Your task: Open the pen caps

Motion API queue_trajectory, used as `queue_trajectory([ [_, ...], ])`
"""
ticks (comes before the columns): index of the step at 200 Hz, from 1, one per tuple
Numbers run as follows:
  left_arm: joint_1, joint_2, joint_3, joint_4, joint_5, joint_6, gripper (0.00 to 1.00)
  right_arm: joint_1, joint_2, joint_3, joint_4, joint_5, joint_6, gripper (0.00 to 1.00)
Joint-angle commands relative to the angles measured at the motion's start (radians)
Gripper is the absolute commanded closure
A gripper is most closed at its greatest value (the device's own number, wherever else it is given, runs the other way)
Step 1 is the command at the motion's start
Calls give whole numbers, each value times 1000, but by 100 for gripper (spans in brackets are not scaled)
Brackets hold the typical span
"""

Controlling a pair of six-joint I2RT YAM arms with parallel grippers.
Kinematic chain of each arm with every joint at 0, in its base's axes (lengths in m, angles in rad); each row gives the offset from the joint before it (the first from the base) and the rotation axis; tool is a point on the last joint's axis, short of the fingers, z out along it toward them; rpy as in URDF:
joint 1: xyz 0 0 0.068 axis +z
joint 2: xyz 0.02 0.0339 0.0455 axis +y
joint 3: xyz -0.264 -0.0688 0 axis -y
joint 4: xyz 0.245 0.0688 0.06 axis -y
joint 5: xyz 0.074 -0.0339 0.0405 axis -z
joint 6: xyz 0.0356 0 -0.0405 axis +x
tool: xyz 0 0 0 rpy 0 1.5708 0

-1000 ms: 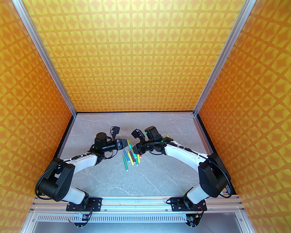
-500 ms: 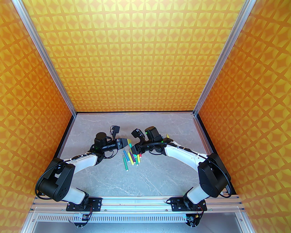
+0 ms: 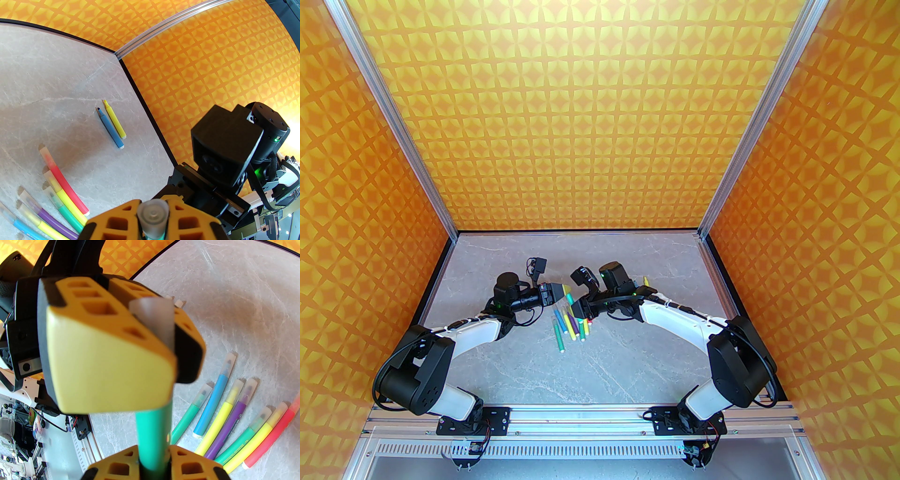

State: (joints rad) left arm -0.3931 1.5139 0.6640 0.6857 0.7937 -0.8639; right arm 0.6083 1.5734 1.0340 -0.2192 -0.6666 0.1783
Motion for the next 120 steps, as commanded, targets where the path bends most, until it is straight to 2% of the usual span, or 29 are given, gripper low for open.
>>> queue_trajectory([
  [1,13,-23,36,-7,3,14,100,-3,-40,-46,-27,-18,-10,98],
  [74,88,-52,130,-146,1,45,100,-4,-133,-228,25,-26,-4,100],
  [120,103,-28,152,-114,-4,2,100,-3,-203,-283,38,-29,-16,100],
])
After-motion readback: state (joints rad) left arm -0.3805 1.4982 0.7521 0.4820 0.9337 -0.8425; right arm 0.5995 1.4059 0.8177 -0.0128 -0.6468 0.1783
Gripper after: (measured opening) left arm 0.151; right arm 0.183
